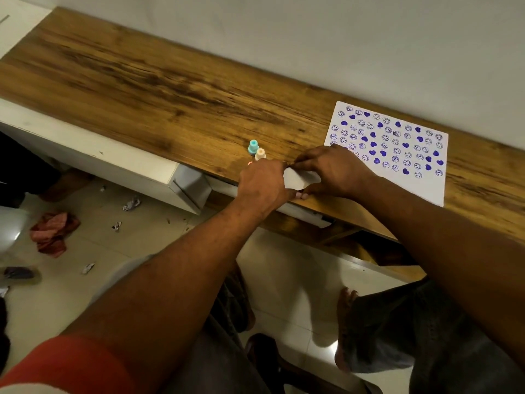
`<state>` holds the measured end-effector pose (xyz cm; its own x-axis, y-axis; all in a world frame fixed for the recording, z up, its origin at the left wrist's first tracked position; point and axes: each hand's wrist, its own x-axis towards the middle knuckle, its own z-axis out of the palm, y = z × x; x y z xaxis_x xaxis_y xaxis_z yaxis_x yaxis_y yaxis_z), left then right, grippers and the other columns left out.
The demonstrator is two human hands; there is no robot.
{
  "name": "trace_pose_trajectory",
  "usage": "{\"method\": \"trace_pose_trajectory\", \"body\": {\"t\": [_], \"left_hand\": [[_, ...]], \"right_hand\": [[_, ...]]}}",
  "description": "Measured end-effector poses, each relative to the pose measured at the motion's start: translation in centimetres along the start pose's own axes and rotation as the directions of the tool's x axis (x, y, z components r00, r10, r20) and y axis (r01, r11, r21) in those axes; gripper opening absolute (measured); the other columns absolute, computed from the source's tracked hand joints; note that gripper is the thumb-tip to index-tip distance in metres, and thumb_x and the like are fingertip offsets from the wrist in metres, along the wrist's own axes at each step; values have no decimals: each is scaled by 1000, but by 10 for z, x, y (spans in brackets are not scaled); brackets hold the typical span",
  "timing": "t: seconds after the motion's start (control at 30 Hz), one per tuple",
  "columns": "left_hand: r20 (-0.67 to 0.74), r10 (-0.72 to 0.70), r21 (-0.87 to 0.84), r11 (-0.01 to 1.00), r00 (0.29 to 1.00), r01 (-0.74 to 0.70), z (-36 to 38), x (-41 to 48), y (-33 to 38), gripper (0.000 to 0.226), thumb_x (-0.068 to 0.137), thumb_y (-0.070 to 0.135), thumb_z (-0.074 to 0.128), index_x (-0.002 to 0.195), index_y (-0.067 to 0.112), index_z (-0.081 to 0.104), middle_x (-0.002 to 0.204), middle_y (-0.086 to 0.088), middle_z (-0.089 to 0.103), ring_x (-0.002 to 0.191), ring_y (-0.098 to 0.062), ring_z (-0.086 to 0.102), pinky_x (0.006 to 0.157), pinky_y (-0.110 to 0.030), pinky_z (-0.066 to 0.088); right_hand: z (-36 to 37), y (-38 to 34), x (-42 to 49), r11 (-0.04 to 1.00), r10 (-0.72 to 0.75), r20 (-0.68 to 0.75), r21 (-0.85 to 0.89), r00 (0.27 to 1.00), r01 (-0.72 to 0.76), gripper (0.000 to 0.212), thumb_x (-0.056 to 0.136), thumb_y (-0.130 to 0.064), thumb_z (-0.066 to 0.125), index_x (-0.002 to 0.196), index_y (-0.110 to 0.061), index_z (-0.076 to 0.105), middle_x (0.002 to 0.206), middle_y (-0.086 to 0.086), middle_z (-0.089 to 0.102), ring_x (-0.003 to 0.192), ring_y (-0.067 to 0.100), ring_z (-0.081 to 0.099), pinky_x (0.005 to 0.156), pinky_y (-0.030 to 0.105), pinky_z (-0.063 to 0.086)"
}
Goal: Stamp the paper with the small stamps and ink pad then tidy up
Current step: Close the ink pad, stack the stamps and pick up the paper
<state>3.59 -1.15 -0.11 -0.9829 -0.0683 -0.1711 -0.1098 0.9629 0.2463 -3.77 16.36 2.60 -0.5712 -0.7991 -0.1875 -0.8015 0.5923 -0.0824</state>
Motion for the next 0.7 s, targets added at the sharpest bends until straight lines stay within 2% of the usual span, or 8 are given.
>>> {"method": "trace_pose_trajectory", "body": {"t": [0.1,0.2,0.43,0.6,0.7], "left_hand": [[22,-13,11,1000,1000,13,-2,2,1,84,70,81,74,138,32,61,111,1,70,103,-20,64,75,-33,47],[28,-16,-5,1000,999,16,-6,4,-1,94,68,79,78,141,25,55,121,-2,69,111,-22,64,82,-36,52],[12,-20,12,1000,1000,20,-2,-1,-1,78,69,70,83,127,25,58,115,-1,68,107,-22,63,74,-33,42],[17,-41,5,999,999,41,-2,1,1,73,70,68,84,125,25,63,112,0,69,106,-21,64,75,-33,47],[23,-69,17,998,997,68,-4,1,1,70,70,67,85,122,25,65,110,-1,70,104,-21,66,78,-34,51]], "right_hand": [[6,2,-8,999,25,-20,36,999,-24,68,84,-58,74,142,-25,60,142,1,61,129,25,56,96,45,50],[9,4,-14,996,61,-31,74,998,-58,73,84,-64,71,144,-26,56,144,0,59,131,24,54,99,46,48],[6,4,-13,995,17,-34,94,999,-13,69,82,-62,72,140,-26,59,140,1,61,126,25,57,95,45,52],[4,4,-7,995,8,-10,103,1000,-7,64,82,-56,75,137,-24,65,137,1,65,123,24,60,91,45,54],[2,7,-9,987,57,-25,152,998,-52,76,79,-64,74,143,-27,58,143,-1,61,129,23,57,97,45,52]]}}
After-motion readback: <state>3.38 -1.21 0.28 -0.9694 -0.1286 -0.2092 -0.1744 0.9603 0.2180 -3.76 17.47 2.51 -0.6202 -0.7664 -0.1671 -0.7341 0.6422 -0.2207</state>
